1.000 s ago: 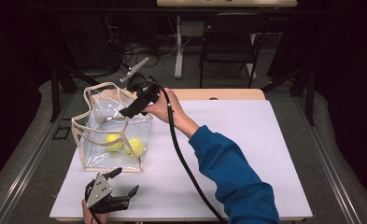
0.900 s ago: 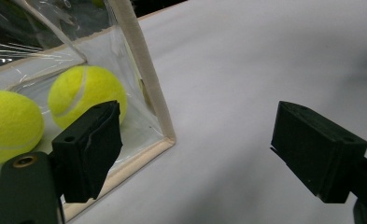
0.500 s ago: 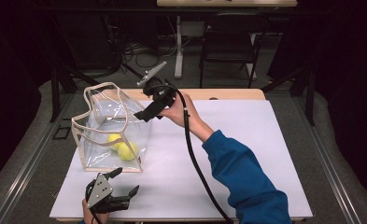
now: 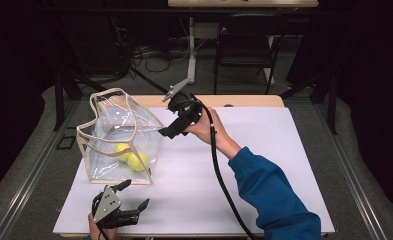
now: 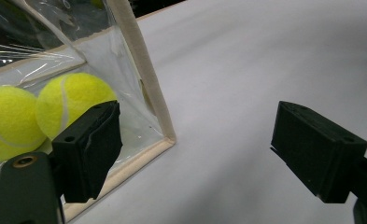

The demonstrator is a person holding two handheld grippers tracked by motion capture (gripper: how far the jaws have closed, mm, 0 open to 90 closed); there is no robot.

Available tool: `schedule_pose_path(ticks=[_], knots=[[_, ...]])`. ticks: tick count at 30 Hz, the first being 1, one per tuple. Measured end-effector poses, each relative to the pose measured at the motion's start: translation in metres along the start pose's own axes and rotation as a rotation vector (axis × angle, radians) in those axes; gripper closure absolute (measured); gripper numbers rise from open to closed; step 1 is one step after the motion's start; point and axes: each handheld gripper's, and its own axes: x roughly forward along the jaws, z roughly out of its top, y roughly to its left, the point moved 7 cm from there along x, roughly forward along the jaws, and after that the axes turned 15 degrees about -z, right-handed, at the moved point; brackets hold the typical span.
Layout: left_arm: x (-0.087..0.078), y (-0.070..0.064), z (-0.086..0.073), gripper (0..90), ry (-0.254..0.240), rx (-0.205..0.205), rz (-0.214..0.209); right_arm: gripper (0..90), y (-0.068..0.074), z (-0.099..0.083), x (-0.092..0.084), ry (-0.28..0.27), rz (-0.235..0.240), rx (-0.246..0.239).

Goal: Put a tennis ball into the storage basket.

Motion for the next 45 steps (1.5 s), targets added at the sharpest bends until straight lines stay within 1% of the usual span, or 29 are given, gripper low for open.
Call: schedule_pose_path(ticks=[5, 10, 16, 23, 28, 33, 45], knots=[[0.0, 0.0, 0.0, 16.0, -0.001, 0.001, 0.002, 0.0, 0.002, -0.011, 0.0, 0.013, -0.002, -0.001], [0.0, 0.0, 0.0, 16.1, 0.0, 0.002, 0.0, 0.0, 0.004, -0.021, -0.002, 0.021, 0.001, -0.009], [0.0, 0.0, 0.0, 16.0, 0.001, 0.005, 0.0, 0.0, 0.006, -0.035, -0.005, 0.031, -0.006, -0.02], [0.0, 0.0, 0.0, 16.1, 0.003, 0.004, 0.0, 0.0, 0.007, -0.053, -0.006, 0.052, -0.014, -0.015], [0.0, 0.0, 0.0, 16.1, 0.004, 0.003, 0.001, 0.0, 0.008, -0.068, -0.009, 0.056, -0.016, -0.022], [0.0, 0.0, 0.0, 16.0, 0.005, 0.005, 0.003, 0.0, 0.009, -0.082, -0.011, 0.074, -0.021, -0.025], [0.001, 0.0, 0.001, 16.0, 0.0, 0.009, 0.005, 0.0, 0.014, -0.107, -0.02, 0.087, -0.026, -0.018]])
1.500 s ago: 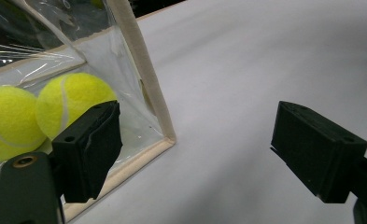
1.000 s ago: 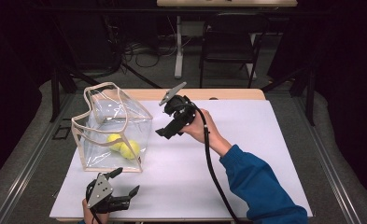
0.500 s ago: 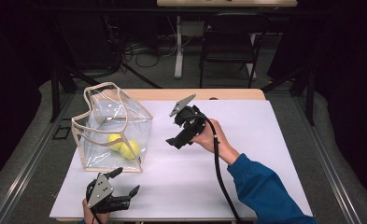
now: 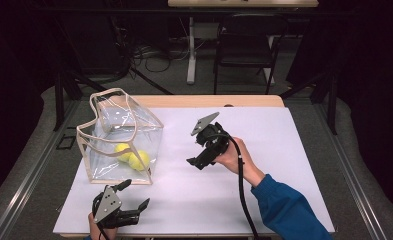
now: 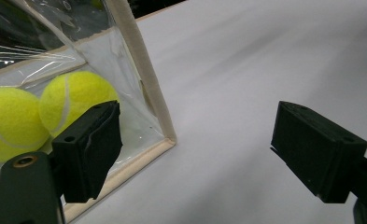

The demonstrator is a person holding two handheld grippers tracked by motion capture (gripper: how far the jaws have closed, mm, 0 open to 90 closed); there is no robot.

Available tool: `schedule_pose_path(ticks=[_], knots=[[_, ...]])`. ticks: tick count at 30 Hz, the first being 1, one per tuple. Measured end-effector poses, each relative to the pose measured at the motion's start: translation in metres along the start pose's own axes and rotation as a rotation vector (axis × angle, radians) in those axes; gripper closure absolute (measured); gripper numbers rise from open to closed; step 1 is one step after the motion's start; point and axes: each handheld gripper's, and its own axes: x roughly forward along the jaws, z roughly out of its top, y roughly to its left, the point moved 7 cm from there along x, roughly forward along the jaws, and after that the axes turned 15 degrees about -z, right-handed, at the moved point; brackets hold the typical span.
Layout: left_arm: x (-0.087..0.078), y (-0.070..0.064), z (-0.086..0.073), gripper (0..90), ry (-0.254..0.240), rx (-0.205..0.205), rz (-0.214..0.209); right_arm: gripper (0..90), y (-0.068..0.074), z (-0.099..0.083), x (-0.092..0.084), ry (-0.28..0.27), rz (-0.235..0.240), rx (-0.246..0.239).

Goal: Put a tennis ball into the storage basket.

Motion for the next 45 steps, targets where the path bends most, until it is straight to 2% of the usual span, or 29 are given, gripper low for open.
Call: schedule_pose_path(ticks=[17, 31, 38, 45], knots=[[0.0, 0.0, 0.0, 16.1, 0.005, -0.001, 0.005, 0.0, 0.009, -0.035, -0.009, 0.019, -0.003, -0.009], [0.001, 0.0, -0.001, 16.1, 0.005, -0.003, 0.005, 0.0, 0.009, -0.067, -0.021, 0.004, -0.02, 0.024], [0.001, 0.001, -0.001, 16.1, 0.01, -0.002, 0.01, 0.0, 0.012, -0.088, -0.023, 0.015, -0.023, 0.019], [0.001, 0.0, -0.001, 16.0, 0.011, -0.003, 0.011, 0.0, 0.013, -0.109, -0.024, 0.025, -0.035, 0.046]])
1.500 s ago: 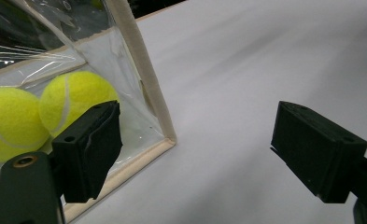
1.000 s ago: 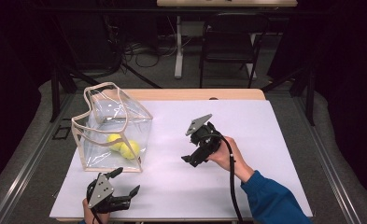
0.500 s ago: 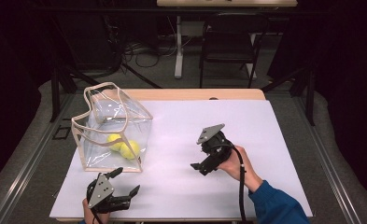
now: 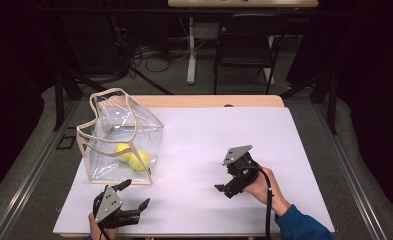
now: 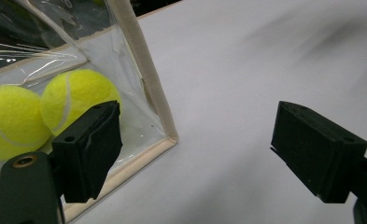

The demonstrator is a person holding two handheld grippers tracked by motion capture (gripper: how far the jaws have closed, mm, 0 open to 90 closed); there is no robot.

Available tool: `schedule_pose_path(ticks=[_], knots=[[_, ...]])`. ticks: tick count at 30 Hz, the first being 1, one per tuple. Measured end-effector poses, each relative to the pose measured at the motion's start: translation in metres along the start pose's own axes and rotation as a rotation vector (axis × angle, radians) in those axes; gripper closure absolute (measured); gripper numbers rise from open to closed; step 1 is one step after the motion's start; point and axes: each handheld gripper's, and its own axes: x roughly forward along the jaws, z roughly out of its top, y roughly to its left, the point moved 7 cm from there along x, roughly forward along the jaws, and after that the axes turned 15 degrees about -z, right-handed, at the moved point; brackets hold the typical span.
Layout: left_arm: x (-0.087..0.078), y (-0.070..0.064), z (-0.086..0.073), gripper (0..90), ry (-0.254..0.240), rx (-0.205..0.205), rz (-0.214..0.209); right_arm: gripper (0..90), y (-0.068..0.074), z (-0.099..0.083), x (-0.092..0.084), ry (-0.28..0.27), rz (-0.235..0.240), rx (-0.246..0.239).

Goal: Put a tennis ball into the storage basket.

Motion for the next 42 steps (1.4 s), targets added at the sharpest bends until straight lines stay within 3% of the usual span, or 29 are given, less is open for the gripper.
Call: schedule_pose_path(ticks=[4, 25, 42], knots=[[0.0, 0.0, 0.0, 16.1, 0.0, 0.001, 0.001, 0.0, 0.0, -0.01, -0.002, 0.001, -0.009, -0.001], [0.0, 0.0, 0.0, 16.0, 0.0, 0.004, 0.007, 0.0, -0.012, -0.063, -0.012, 0.025, -0.06, 0.087], [0.001, 0.0, 0.0, 16.1, 0.009, 0.003, 0.011, 0.0, -0.011, -0.1, -0.017, 0.044, -0.083, 0.147]])
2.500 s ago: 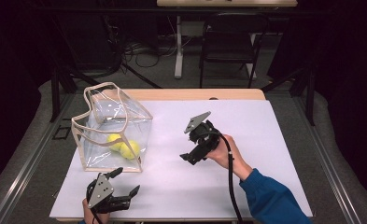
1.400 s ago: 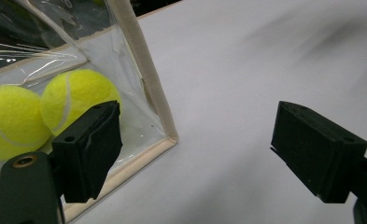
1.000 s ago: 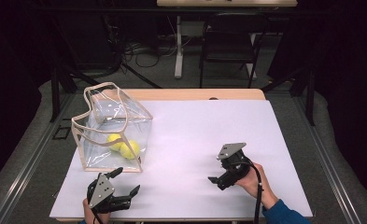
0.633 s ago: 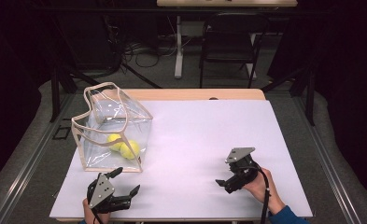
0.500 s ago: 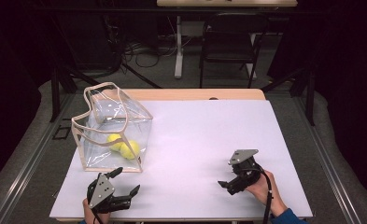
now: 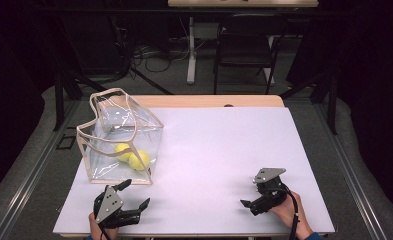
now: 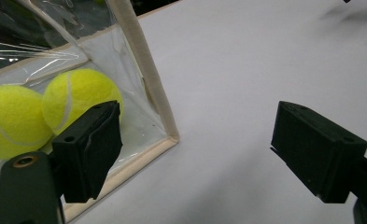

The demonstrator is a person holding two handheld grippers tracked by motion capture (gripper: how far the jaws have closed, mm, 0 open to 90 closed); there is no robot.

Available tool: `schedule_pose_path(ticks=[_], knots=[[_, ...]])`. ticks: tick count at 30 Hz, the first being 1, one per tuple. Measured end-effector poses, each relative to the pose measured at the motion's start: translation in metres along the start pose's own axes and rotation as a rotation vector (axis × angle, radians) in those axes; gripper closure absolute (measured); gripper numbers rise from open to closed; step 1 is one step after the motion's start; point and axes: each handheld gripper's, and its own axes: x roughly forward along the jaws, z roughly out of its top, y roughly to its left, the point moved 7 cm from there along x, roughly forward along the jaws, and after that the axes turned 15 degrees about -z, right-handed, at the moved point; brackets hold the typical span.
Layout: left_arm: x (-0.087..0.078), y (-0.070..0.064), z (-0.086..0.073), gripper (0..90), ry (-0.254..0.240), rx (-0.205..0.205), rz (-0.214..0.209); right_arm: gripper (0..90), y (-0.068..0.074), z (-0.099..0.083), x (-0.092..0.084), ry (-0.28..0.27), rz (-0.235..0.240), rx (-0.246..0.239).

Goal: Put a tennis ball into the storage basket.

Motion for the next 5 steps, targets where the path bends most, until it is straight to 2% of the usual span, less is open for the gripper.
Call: schedule_pose_path(ticks=[5], knots=[[0.0007, 0.0005, -0.0003, 16.0, 0.003, -0.002, -0.003, 0.0, 0.0015, -0.0017, 0.0007, 0.012, -0.002, 0.001]])
